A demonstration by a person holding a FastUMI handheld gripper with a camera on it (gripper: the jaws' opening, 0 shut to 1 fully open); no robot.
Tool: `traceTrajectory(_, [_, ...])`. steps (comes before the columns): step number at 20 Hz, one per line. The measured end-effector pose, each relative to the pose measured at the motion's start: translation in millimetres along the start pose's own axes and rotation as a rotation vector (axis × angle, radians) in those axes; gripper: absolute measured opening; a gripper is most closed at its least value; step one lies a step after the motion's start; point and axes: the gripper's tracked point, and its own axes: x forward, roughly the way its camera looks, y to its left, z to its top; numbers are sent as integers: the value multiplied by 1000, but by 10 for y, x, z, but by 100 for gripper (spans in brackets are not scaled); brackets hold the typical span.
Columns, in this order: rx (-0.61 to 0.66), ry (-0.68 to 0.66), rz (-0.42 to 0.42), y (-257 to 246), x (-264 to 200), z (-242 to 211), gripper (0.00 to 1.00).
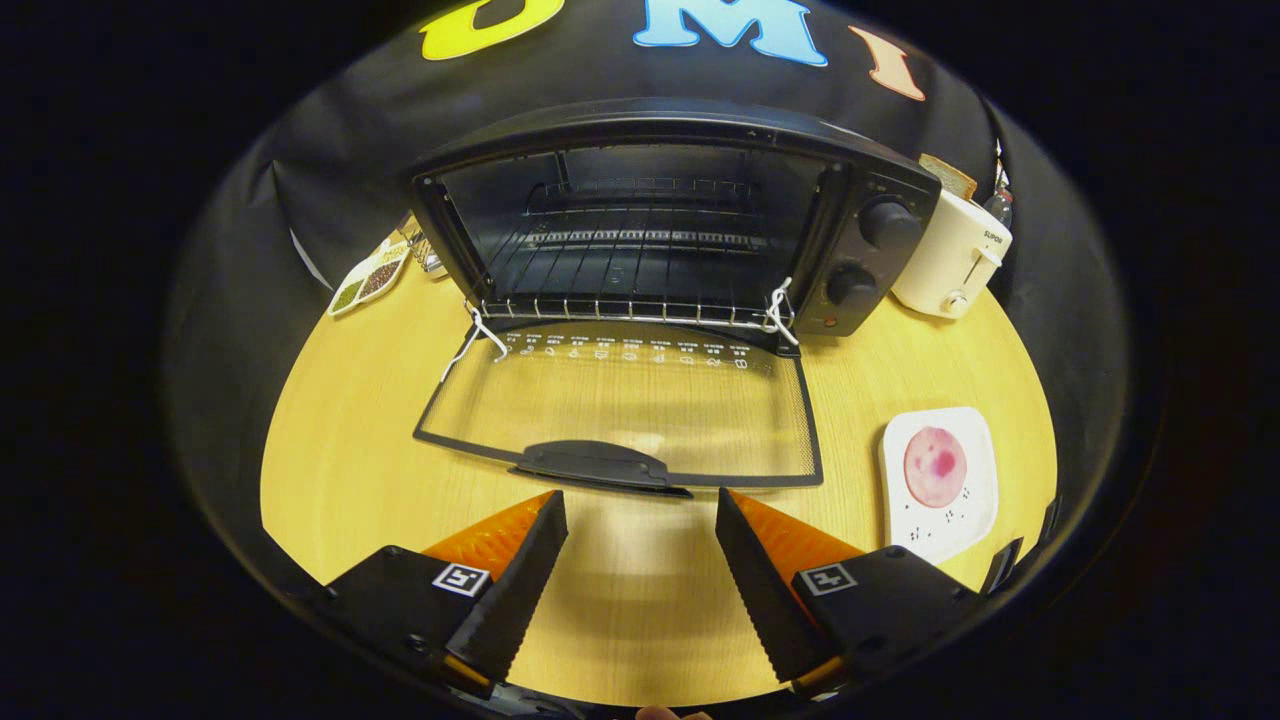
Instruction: Open the toaster oven, put the food inside, and close the toaster oven door.
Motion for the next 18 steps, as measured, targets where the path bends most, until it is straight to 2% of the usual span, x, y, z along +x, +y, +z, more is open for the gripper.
traceTrajectory(6, [-28, -25, -17, -568, -359, -37, 96])
traceTrajectory(12, [-25, -72, -69, -1461, -759, 112, 96])
traceTrajectory(18, [50, -46, -66, -2259, -792, 103, 97])
